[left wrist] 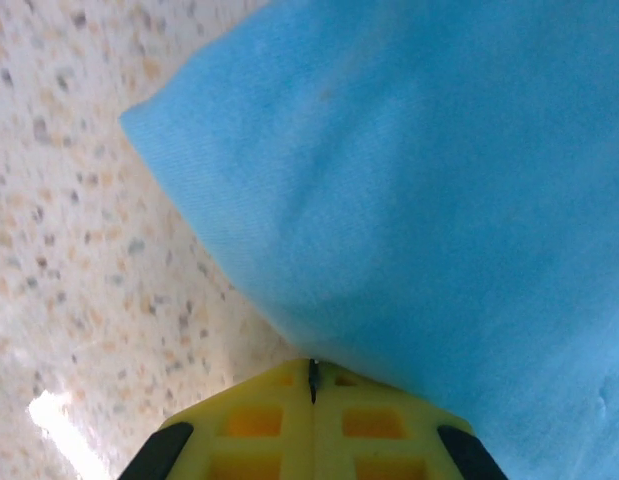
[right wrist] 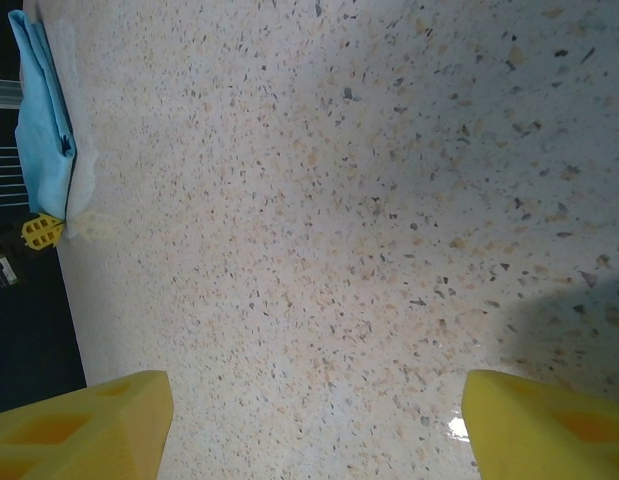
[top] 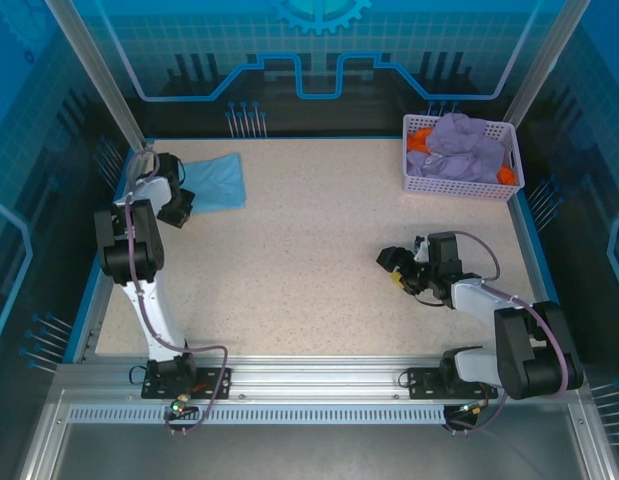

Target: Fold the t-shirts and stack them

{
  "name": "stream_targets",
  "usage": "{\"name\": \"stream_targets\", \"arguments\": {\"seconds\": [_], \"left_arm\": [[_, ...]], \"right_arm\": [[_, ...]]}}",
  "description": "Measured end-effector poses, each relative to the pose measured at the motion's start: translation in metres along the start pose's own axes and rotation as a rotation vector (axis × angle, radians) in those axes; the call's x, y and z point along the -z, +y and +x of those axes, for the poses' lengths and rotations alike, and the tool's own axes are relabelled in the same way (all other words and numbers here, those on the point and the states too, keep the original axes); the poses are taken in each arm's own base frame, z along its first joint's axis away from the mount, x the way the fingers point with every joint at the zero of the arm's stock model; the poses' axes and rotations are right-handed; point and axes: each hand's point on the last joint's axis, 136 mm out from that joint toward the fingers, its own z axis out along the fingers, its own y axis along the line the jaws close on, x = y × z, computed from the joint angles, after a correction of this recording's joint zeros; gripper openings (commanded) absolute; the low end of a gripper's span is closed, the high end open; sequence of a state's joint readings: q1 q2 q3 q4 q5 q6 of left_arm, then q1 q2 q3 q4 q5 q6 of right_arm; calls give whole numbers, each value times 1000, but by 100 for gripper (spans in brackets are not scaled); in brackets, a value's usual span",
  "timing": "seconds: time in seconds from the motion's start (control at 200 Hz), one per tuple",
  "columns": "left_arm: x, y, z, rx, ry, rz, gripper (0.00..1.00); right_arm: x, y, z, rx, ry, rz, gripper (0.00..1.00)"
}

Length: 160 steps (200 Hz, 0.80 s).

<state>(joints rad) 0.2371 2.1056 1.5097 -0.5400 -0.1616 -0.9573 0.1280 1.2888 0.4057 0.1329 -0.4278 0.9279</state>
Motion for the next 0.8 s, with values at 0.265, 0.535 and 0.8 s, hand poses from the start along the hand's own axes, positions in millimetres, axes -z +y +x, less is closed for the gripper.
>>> {"name": "stream_targets", "arguments": {"seconds": [0.265,0.535,0.8], "left_arm": [[-11,-13,-28,-16,-14,1,7],[1,-41,-38,-46,-5,68,11],[45,-20,-5,-58,30,126,51]], "right_arm": [[-1,0,-1,1,-1,-1,77],[-2,0,-1,1,-1,-1,77],[14,19,-8,69,-66,-38,82]]}}
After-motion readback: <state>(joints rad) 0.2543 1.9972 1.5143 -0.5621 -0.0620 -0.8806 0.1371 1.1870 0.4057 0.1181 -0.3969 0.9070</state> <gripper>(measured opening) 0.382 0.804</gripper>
